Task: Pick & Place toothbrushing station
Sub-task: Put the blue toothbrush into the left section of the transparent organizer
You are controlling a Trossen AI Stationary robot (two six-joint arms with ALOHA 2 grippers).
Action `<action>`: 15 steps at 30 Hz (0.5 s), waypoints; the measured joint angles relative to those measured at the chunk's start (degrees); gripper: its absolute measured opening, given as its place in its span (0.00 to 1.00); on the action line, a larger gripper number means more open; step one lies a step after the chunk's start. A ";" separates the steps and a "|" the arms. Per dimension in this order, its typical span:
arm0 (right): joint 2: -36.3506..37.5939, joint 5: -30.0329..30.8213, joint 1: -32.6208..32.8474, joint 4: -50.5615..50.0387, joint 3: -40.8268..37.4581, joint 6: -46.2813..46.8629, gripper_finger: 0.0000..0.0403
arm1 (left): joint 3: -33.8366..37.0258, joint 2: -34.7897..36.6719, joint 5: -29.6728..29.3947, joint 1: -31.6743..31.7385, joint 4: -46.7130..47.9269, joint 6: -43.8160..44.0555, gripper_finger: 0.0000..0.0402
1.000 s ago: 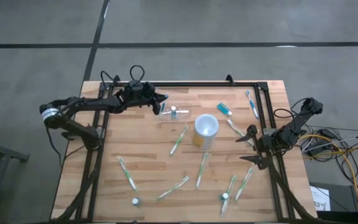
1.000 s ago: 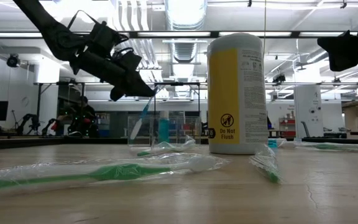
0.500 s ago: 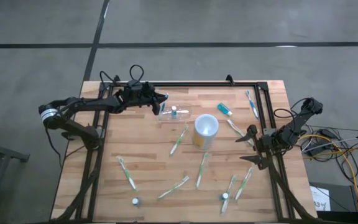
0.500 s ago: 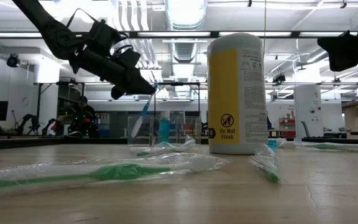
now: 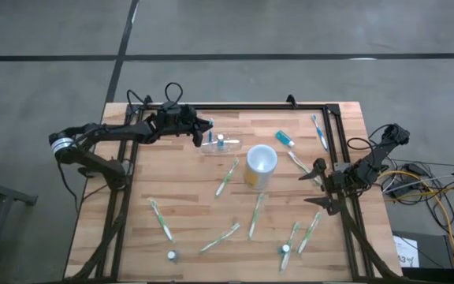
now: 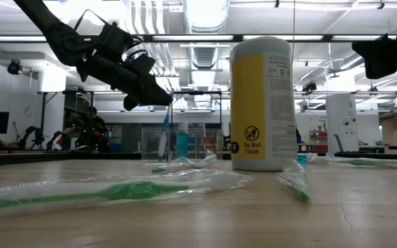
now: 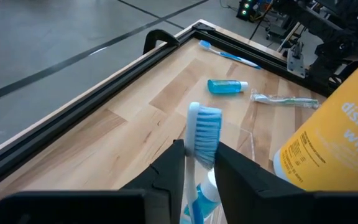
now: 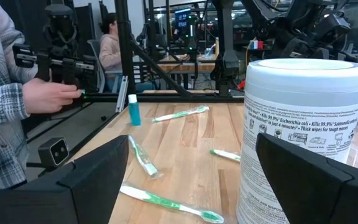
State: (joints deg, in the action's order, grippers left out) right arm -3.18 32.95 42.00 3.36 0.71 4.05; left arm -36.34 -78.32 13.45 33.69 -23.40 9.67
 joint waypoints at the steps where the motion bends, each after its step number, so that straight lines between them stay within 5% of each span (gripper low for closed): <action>1: 0.02 0.00 -0.02 0.02 0.02 0.00 0.87 | 0.00 0.00 0.00 0.00 0.00 0.00 0.23; 15: 0.00 0.00 0.00 0.02 0.02 0.00 0.87 | 0.00 0.02 0.79 0.06 -0.09 1.34 0.29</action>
State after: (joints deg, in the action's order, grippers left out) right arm -3.18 32.95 42.00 3.38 0.73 4.05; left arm -36.34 -78.30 14.24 33.76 -23.49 11.01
